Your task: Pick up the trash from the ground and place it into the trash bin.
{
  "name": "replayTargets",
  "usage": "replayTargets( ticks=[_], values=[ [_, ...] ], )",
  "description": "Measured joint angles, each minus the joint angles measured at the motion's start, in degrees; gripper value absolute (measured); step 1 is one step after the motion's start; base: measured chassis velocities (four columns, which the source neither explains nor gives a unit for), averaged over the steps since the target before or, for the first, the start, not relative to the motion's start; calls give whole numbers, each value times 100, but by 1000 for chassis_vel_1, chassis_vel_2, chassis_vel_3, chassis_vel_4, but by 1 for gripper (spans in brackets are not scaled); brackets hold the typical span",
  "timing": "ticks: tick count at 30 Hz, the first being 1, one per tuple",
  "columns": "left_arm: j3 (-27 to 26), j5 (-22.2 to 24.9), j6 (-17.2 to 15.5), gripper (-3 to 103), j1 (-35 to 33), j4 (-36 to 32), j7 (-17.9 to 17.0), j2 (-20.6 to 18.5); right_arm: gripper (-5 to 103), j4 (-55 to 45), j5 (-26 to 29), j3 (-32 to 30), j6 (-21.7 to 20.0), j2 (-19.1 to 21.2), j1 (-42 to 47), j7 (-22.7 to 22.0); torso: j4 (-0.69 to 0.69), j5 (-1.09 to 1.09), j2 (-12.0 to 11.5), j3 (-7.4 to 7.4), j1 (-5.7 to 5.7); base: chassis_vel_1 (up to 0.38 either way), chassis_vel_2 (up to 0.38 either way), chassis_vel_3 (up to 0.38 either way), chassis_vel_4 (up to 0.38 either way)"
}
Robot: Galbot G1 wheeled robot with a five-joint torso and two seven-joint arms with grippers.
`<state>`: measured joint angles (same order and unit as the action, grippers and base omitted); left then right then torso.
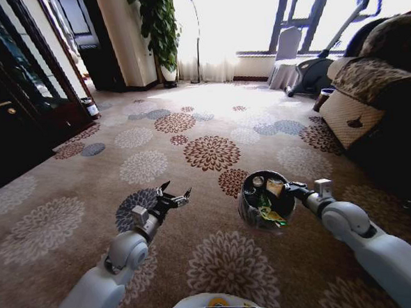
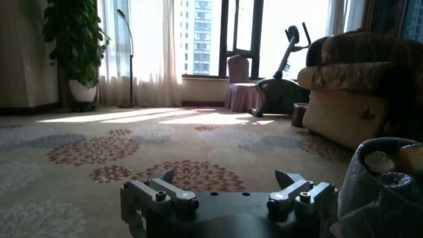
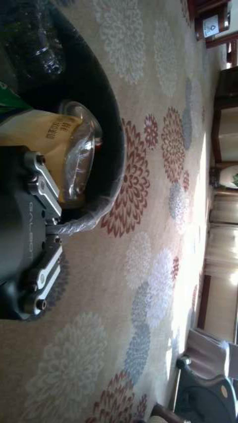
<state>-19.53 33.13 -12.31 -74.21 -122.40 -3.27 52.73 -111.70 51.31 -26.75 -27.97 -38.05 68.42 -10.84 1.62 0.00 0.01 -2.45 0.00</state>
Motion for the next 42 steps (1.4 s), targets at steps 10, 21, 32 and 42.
replayTargets(
  ticks=[10,21,32,42],
  values=[
    [34,-196,-146,100,3,-20,43,9,2,-49,42,-11,-113,-18,28,-80,1,0,0,0,0,2,-4,-5,1],
    [47,-225,-148,100,-20,-39,91,11,2,-90,41,0,-126,-17,38,-89,0,0,0,0,0,50,-141,-134,52],
    [50,-222,-100,100,-25,-42,159,24,2,-125,41,15,-127,-17,53,-121,-2,0,0,0,0,85,-240,-234,73],
    [55,-217,-94,100,-27,-42,160,23,2,-128,41,18,-127,-18,54,-123,0,0,0,0,0,69,-190,-184,69]
  ],
)
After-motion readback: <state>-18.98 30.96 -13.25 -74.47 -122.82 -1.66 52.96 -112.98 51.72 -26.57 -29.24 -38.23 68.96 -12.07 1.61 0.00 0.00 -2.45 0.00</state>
